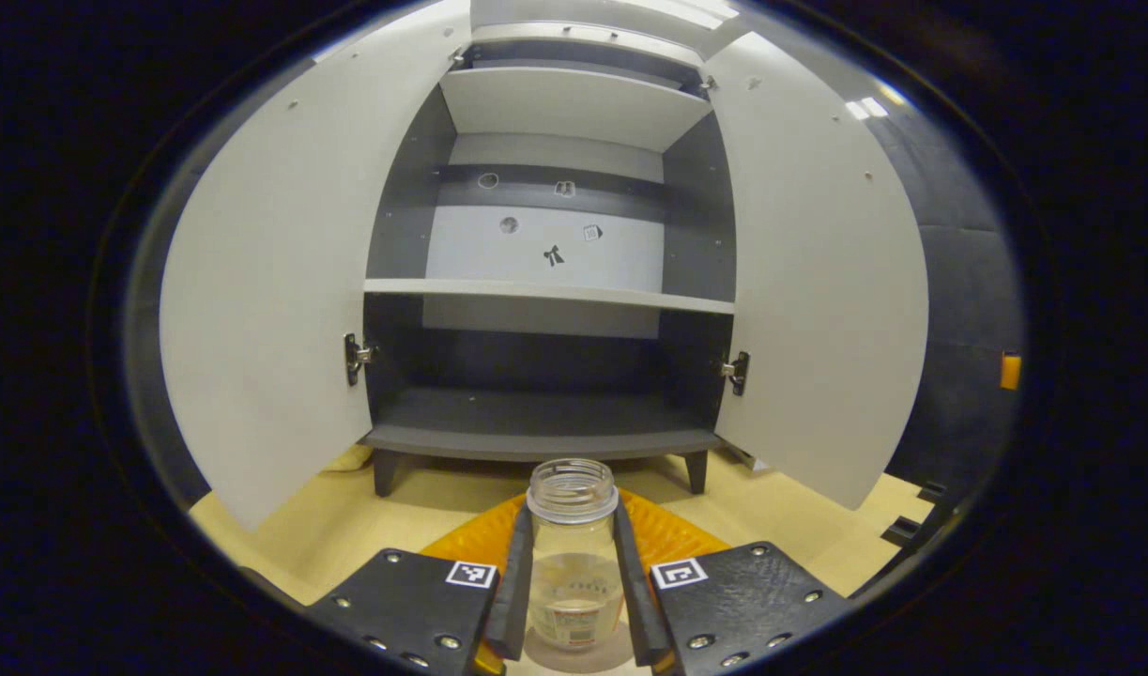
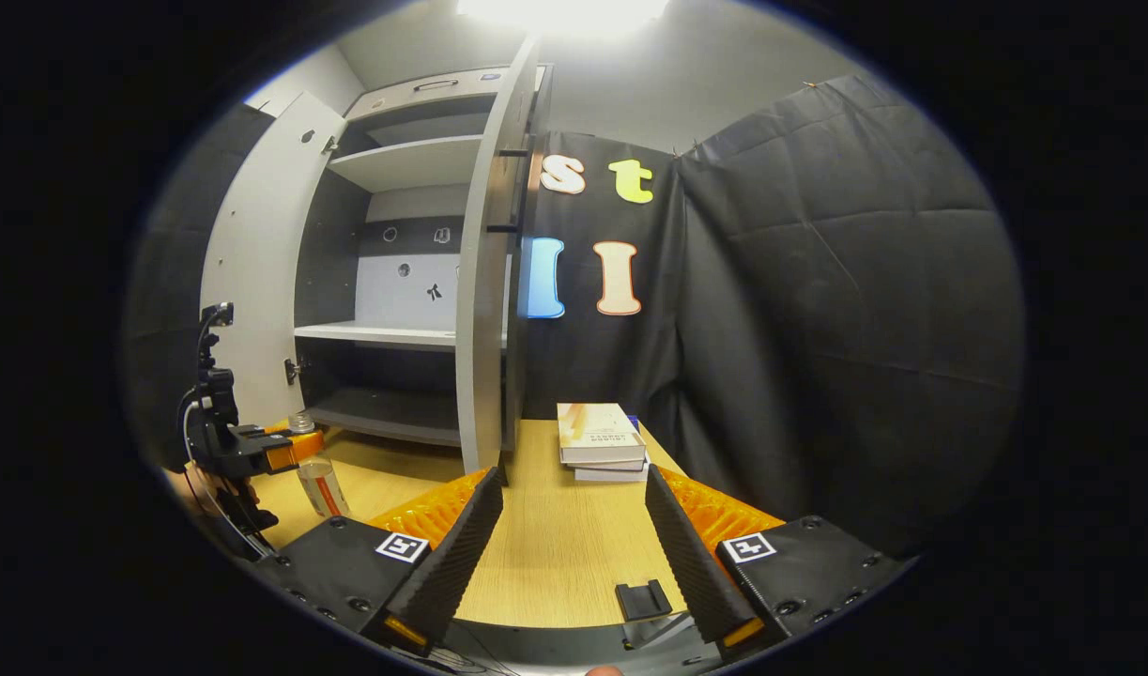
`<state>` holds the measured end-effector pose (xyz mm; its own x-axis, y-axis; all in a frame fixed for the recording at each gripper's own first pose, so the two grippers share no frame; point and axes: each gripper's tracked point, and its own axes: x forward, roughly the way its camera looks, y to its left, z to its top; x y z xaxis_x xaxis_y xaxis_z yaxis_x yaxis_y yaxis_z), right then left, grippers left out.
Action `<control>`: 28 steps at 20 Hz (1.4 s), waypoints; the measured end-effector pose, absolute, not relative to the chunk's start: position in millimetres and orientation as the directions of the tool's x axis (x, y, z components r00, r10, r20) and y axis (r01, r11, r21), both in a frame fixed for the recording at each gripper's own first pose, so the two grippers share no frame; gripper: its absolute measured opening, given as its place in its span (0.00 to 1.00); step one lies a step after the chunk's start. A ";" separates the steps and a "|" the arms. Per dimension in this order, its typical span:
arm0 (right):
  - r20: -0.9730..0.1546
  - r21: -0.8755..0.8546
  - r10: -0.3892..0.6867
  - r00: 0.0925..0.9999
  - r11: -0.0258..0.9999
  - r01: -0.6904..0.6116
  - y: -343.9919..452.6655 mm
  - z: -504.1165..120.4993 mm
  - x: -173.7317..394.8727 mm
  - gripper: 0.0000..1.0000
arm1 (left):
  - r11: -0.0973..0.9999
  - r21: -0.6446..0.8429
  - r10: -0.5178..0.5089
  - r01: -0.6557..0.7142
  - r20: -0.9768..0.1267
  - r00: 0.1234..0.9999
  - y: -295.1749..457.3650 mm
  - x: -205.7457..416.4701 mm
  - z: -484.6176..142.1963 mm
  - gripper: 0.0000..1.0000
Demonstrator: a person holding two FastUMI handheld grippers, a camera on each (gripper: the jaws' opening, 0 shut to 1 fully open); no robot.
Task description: Grasp the bottle in the cabinet with the left hand and place it on the coaster, then close the right door with the right hand and the left door with the left hand.
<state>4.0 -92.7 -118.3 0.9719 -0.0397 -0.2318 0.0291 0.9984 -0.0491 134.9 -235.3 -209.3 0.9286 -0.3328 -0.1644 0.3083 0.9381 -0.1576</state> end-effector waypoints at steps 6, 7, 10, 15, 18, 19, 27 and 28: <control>-0.223 -0.036 -0.042 0.974 0.999 0.035 -95.6 -113.3 7.4 0.96 | 0.944 -0.146 -0.319 0.295 -0.185 0.930 -234.2 123.9 -223.6 0.46; -0.222 -0.032 -0.041 0.974 0.999 0.035 -95.7 -112.5 8.8 0.96 | 0.944 -0.147 -0.320 0.295 -0.188 0.929 -234.8 123.3 -224.8 0.46; -0.209 -0.031 -0.042 0.977 0.999 0.036 -98.7 -103.9 12.7 0.96 | 0.945 -0.144 -0.319 0.293 -0.218 0.922 -237.0 116.8 -226.3 0.59; -0.175 -0.035 -0.060 0.983 0.998 0.054 -114.3 -76.4 29.6 0.96 | 0.944 -0.105 -0.328 0.313 -0.211 0.921 -238.2 107.1 -200.7 0.87; -0.139 -0.021 -0.069 0.988 0.998 0.067 -126.0 -54.1 44.3 0.96 | 0.938 -0.112 -0.343 0.327 -0.180 0.922 -241.3 98.3 -168.1 0.88; -0.126 -0.013 -0.068 0.990 0.998 0.067 -128.6 -47.6 48.5 0.96 | 0.939 -0.104 -0.341 0.328 -0.167 0.925 -240.8 94.4 -156.1 0.88; -0.119 0.069 -0.024 0.993 0.997 0.033 -143.2 15.4 103.9 0.98 | 0.962 -0.103 -0.265 0.253 -0.124 0.956 -198.7 68.6 -78.5 0.88; -0.113 0.069 -0.032 0.993 0.997 0.040 -146.2 25.3 112.6 0.98 | 0.966 -0.099 -0.248 0.237 -0.125 0.961 -188.0 68.1 -70.8 0.88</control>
